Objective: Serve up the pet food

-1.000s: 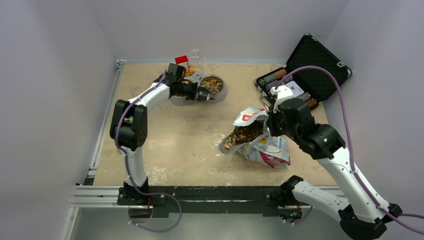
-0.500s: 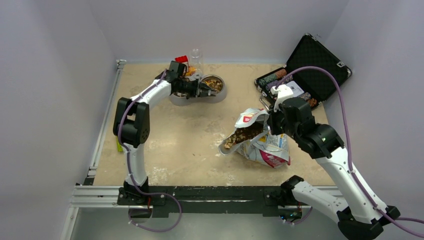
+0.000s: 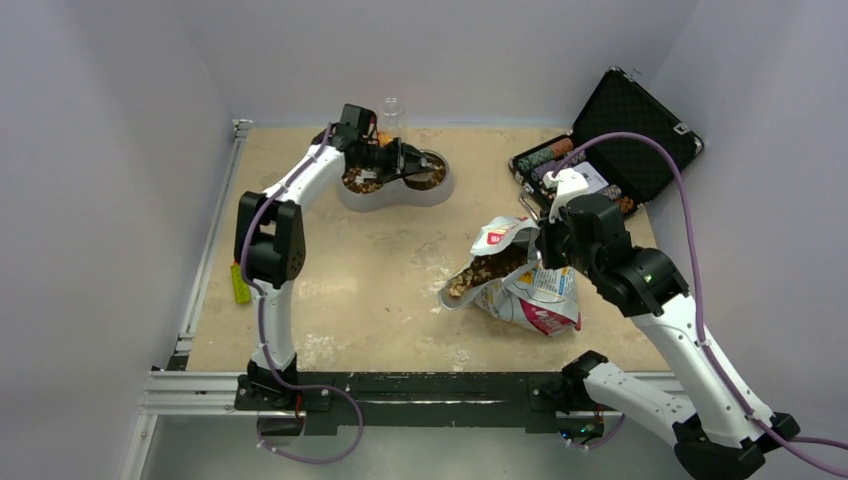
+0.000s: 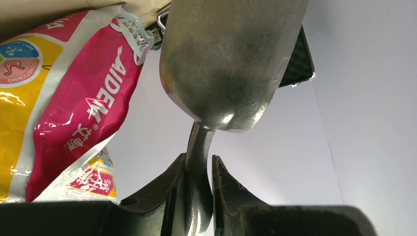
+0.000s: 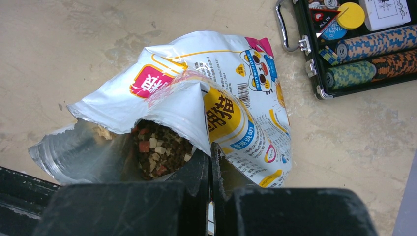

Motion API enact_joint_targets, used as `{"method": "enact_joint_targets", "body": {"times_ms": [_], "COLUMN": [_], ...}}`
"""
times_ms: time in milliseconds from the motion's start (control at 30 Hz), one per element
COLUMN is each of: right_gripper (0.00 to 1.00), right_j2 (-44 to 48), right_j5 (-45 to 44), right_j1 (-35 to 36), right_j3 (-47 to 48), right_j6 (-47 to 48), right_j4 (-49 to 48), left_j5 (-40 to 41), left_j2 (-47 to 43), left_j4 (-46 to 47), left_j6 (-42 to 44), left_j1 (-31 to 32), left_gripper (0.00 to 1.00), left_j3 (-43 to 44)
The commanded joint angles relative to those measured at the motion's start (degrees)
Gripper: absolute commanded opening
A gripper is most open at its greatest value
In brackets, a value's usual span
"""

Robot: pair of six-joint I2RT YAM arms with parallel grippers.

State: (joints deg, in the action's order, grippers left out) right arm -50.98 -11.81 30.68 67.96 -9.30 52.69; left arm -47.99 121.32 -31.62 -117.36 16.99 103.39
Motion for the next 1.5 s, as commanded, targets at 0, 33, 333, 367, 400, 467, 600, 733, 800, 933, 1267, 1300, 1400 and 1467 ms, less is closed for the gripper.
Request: {"method": "enact_joint_targets", "body": {"times_ms": [0, 33, 333, 367, 400, 467, 600, 733, 800, 933, 1267, 1300, 1400, 1467], "right_gripper": [0.0, 0.0, 0.0, 0.0, 0.0, 0.0, 0.0, 0.0, 0.0, 0.0, 0.0, 0.0, 0.0, 0.0], "right_j2": [-0.04, -0.08, -0.27, -0.3, -0.34, -0.43, -0.27, -0.39, -0.27, -0.34, -0.14, -0.17, -0.17, -0.09], "right_j5": [-3.03, -3.05, -2.52, -2.51, -2.42, -2.42, -2.52, -2.42, -2.38, -2.16, -1.72, -1.64, -1.42, -1.29], "right_j1": [-1.05, -1.06, -1.14, -1.17, -1.13, -1.18, -1.15, -1.15, -1.21, -1.22, -1.25, -1.28, -1.24, -1.23], "right_j3": [0.53, 0.58, 0.77, 0.77, 0.84, 0.84, 0.75, 0.94, 0.94, 0.85, 1.0, 1.1, 1.18, 1.16], "right_j6": [1.7, 1.75, 1.54, 1.49, 1.48, 1.48, 1.5, 1.7, 1.62, 1.48, 1.33, 1.31, 1.09, 0.96], "right_j4": [-4.06, -4.0, -3.8, -3.86, -3.82, -3.81, -3.9, -3.8, -3.77, -3.9, -3.73, -3.75, -3.71, -3.75], "left_j5": [-1.99, -1.88, -1.35, -1.02, -0.67, -0.12, -0.23, 0.02, 0.11, 0.19, 0.23, 0.26, 0.26, 0.25], "left_j2": [-1.63, -1.95, -1.36, -1.53, -1.77, -2.73, -4.29, -3.62, -2.21, -1.31, -3.49, -3.0, -2.55, -3.08], "left_j4": [-2.87, -2.4, -4.28, -5.18, -6.11, -7.25, -6.41, -6.72, -8.36, -9.66, -6.0, -6.56, -7.38, -7.45], "left_j6": [-2.89, -3.04, -3.01, -2.75, -1.92, -1.23, -1.22, -1.74, -1.26, -0.05, -1.91, -1.76, -1.21, -0.48], "left_j1": [-0.21, -0.21, -0.21, -0.21, -0.14, 0.03, 0.4, 0.41, 0.41, 0.5, 0.66, 0.67, 0.67, 0.67], "left_gripper": [0.0, 0.0, 0.0, 0.0, 0.0, 0.0, 0.0, 0.0, 0.0, 0.0, 0.0, 0.0, 0.0, 0.0], "left_j3": [-0.51, -1.4, 3.24, 3.38, 3.02, 1.12, -2.89, 0.45, 4.97, 6.21, 2.8, 4.67, 6.77, 4.34]}}
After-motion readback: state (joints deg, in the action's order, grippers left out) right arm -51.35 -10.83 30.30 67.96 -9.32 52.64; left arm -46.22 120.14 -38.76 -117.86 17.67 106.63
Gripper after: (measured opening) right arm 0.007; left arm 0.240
